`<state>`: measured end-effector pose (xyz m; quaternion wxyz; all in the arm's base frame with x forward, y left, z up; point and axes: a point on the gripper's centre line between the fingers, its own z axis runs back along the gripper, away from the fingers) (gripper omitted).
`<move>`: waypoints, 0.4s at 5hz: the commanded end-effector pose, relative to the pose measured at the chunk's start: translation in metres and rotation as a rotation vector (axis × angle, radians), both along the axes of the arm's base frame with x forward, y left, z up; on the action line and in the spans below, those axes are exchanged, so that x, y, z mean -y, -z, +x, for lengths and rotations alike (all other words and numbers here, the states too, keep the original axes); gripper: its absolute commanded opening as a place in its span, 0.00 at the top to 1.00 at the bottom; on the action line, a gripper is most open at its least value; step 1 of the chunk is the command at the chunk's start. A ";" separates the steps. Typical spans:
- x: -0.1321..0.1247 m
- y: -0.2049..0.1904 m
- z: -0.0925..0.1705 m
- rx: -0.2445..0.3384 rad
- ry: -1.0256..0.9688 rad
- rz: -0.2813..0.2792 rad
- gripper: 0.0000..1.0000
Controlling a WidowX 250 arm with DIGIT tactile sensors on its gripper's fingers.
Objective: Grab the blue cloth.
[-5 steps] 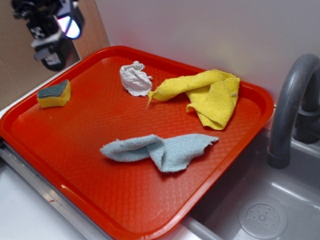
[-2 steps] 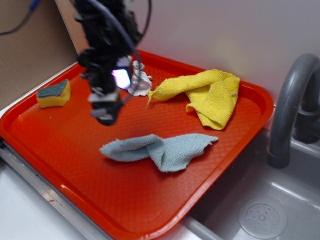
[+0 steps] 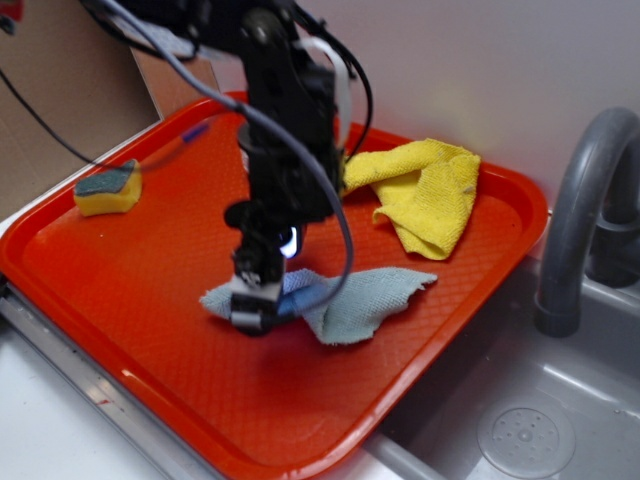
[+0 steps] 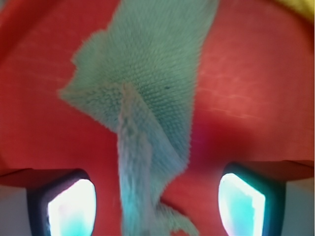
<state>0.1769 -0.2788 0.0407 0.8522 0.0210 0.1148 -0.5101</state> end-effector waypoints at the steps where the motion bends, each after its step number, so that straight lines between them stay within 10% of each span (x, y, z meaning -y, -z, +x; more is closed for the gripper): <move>1: 0.008 -0.011 -0.023 0.054 0.012 0.033 1.00; 2: 0.003 -0.025 -0.019 0.091 -0.059 0.026 1.00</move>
